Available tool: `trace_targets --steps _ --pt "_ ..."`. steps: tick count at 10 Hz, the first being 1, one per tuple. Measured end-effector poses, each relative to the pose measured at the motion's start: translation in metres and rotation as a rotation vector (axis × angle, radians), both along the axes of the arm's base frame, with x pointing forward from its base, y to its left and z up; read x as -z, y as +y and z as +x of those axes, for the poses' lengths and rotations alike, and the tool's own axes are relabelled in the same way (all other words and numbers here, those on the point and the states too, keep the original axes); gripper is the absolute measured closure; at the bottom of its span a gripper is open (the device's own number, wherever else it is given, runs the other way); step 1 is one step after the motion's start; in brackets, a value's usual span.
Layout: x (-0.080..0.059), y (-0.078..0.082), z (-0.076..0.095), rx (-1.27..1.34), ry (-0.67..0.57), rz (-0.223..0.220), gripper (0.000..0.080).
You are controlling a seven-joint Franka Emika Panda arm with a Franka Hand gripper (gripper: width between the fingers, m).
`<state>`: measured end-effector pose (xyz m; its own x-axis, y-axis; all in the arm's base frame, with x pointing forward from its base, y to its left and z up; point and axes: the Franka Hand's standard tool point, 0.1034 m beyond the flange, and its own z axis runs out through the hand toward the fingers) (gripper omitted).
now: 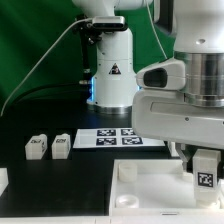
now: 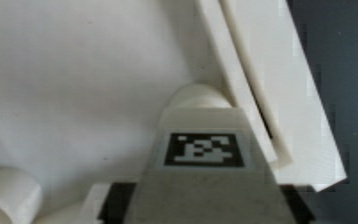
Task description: Assemble one leg
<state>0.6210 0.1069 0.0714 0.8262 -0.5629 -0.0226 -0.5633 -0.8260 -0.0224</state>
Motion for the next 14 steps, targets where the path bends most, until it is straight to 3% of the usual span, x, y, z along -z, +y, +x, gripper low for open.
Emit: trace_targets --steps 2,4,5,7,8,9,10,12,14 --pt "0.0 0.002 0.001 0.429 0.036 0.003 0.0506" --pt "0.002 0.005 0.005 0.893 0.048 0.053 0.0506" --pt "0.003 0.005 0.005 0.995 0.057 0.063 0.0506" --pt "0.003 0.005 0.005 1.003 0.058 0.063 0.0506" --pt "0.003 0.005 0.005 0.973 0.056 0.063 0.0446" --pt "0.003 0.005 0.005 0.921 0.052 0.064 0.0266" --pt "0.002 0.006 0.008 0.82 0.021 0.073 0.0184" --pt "-0.006 0.013 0.012 0.42 -0.061 0.08 0.0156" --pt "-0.005 0.011 0.012 0.228 -0.075 0.069 0.0151"
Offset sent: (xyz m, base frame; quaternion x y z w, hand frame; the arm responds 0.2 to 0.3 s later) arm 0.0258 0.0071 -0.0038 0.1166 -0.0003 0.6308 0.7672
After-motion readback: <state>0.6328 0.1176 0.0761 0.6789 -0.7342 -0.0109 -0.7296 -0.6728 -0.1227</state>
